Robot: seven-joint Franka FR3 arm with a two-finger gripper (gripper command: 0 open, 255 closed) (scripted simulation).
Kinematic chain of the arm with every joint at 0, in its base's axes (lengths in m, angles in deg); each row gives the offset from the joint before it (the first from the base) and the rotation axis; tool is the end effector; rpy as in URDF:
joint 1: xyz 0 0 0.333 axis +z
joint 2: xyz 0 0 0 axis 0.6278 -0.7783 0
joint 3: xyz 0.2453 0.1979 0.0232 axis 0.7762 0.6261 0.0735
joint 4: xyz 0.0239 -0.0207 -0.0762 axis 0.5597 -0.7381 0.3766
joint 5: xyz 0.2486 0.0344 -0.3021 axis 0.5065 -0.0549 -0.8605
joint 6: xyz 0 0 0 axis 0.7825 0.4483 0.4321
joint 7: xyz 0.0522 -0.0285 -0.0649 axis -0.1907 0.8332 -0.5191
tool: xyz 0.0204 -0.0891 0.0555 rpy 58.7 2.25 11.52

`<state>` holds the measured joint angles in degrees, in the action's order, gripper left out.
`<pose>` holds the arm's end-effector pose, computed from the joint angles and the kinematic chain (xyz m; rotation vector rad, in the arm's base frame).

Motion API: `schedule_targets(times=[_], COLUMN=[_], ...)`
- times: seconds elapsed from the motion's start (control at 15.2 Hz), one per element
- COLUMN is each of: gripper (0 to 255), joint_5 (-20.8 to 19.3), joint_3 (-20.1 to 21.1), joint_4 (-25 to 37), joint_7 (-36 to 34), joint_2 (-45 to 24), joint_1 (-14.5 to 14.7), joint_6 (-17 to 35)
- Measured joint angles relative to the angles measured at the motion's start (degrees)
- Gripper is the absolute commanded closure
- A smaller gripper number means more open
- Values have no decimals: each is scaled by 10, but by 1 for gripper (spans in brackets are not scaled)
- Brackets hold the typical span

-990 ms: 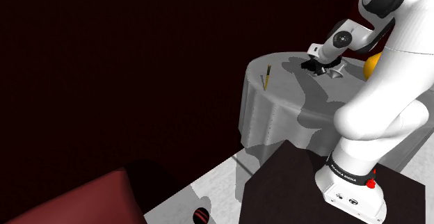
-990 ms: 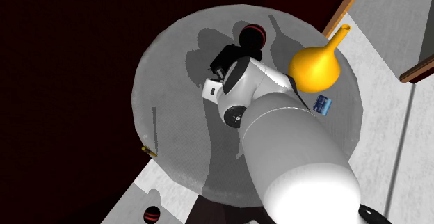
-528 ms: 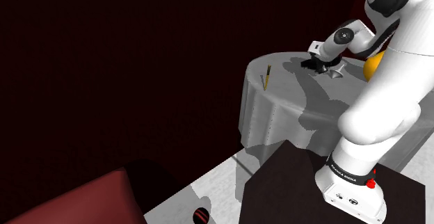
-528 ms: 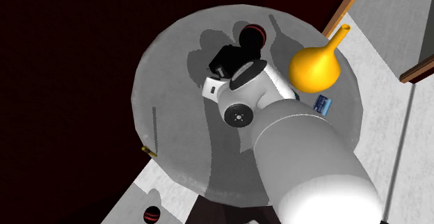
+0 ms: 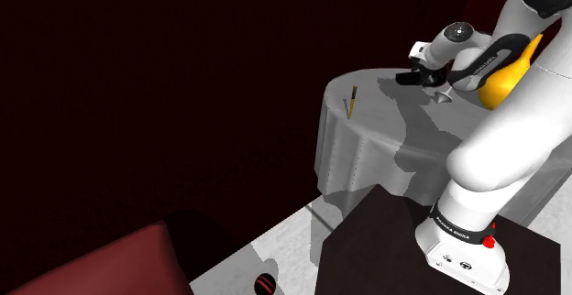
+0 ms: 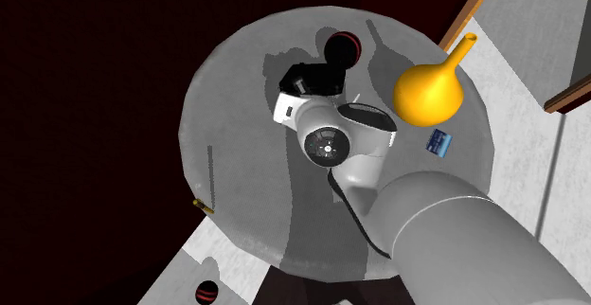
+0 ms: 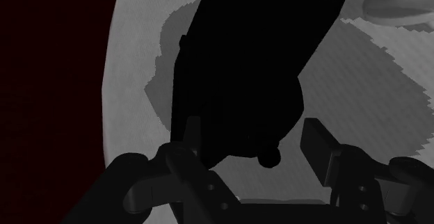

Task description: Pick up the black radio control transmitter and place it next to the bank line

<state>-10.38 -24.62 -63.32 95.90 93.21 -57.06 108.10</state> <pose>0.2802 -0.4024 0.4096 2.0091 1.0818 0.0391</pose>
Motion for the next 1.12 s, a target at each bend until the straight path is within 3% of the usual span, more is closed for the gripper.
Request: schedule_targets(times=[0.13, 0.4, 0.79, 1.12], gripper=[255, 255, 255, 255], joint_5=[60, 75, 126, 171], joint_3=[-5, -24, -54, -69], joint_4=[-16, -68, -146, -191], joint_7=[73, 153, 326, 461], joint_2=[28, 117, 297, 438], joint_1=[7, -9, -41, -86], joint_6=[-18, -46, -133, -214])
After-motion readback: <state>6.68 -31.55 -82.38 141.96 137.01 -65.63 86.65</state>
